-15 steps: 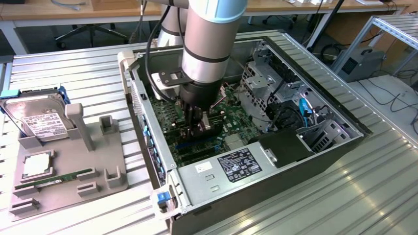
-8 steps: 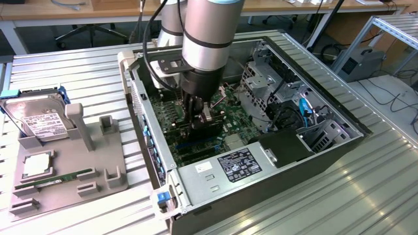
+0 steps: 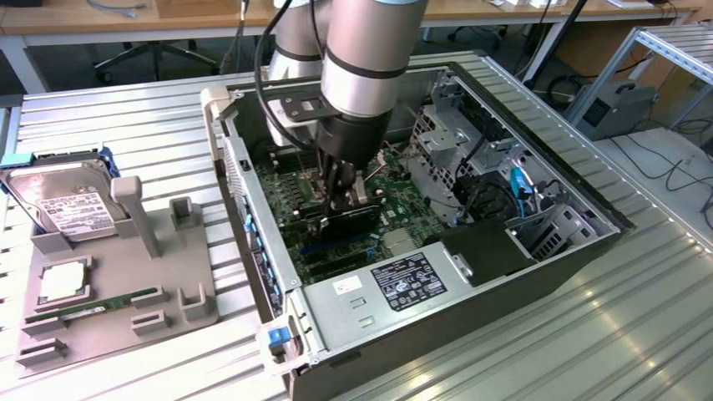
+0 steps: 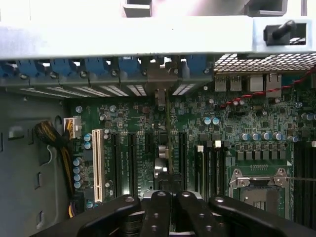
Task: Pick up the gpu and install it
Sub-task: 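Insert the gpu into the slot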
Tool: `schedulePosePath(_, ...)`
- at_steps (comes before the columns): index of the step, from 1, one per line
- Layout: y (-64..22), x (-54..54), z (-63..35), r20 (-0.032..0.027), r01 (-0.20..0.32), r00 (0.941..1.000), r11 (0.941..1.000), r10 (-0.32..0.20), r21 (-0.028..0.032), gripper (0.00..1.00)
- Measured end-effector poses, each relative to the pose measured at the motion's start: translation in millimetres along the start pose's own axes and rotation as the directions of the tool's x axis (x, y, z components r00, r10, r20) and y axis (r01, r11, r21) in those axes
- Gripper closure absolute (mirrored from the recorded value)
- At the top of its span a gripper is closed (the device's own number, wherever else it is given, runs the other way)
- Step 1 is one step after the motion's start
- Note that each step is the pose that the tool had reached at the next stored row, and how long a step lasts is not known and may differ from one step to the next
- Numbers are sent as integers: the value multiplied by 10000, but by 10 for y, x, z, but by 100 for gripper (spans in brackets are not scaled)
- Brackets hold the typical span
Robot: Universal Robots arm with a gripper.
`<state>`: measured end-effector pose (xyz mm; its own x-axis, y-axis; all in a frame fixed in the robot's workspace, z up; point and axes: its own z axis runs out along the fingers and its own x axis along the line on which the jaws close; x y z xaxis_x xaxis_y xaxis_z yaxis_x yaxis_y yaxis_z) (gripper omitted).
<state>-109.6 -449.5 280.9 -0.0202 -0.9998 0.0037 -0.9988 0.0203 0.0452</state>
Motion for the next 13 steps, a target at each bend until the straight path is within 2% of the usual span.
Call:
schedulePosePath(5,-157,-3,-7,-3,13,10000,9999,-13,-142,89)
schedulePosePath(7,-193,-4,-8,-3,17,10000,9998,-18,-179,89)
schedulePosePath(13,-205,-4,-9,-5,17,10000,9998,-18,-190,89)
